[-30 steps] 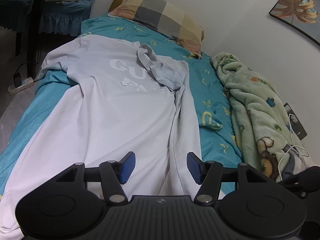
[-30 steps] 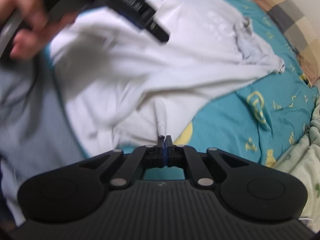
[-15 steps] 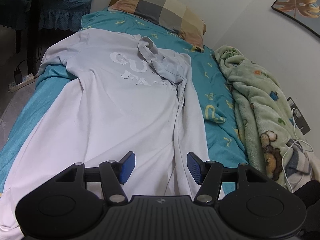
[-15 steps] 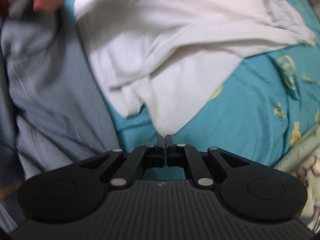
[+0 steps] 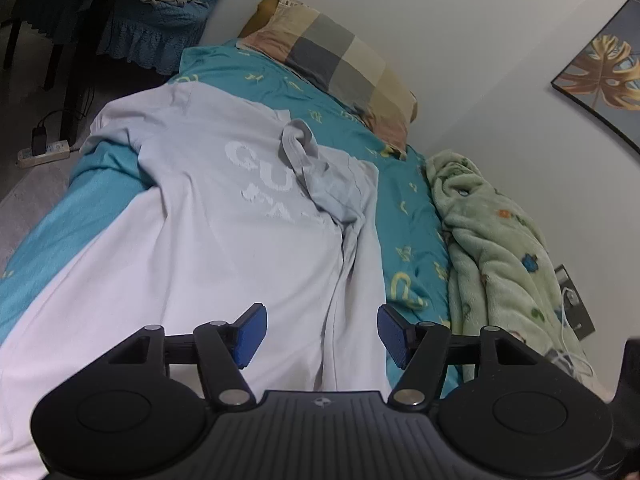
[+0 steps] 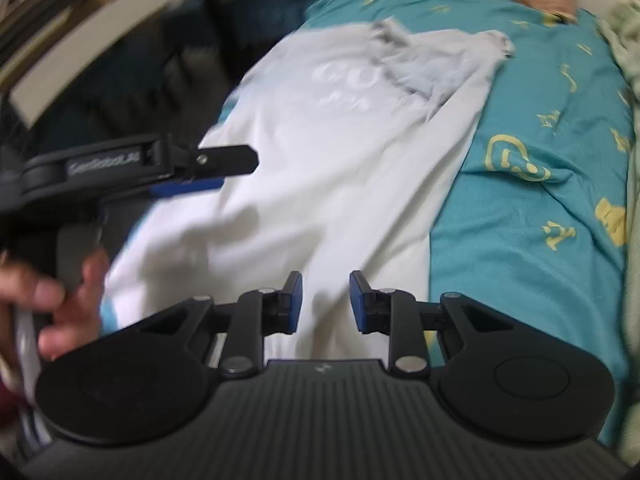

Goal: Fold clothes
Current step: 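Grasp the shirt side edge with the right gripper and fold it inward, then grasp the folded shirt edge with the left gripper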

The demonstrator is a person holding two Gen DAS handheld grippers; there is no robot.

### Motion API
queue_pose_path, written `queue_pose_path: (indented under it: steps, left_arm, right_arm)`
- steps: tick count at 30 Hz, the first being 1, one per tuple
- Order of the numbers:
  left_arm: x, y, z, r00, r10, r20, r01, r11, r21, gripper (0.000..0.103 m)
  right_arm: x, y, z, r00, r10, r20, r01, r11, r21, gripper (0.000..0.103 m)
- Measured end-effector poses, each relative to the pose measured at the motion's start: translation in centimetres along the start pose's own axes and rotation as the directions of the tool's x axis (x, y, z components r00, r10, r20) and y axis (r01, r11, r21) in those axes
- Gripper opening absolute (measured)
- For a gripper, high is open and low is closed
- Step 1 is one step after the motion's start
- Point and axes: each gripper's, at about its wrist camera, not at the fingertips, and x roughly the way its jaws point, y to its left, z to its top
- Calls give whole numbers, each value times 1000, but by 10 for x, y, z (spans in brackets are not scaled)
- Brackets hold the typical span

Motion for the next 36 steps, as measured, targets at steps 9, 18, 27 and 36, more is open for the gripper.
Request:
queue_pose_path:
  steps: [9,18,27,36]
  left_arm:
    - [129,-32,66,999,-3,-47,3,1000,0,73]
    - [256,-30,97,988,-9,-154,1,999,-55,57]
    - [255,-59,121,993,-15,-116,28,993,114,2]
    - [256,-55,166,976,199,-90,-173,955,241,3]
  right_arm:
    - [21,-24,-9,996,0,88,-6,998,70,30]
    - [59,-31,-14,996,92,18,-93,995,41,31]
    - [66,-34,-18,994,102,-31,-101,994,39,31]
    - [74,-19,-23,993,95,-73,-99,994,-50,31]
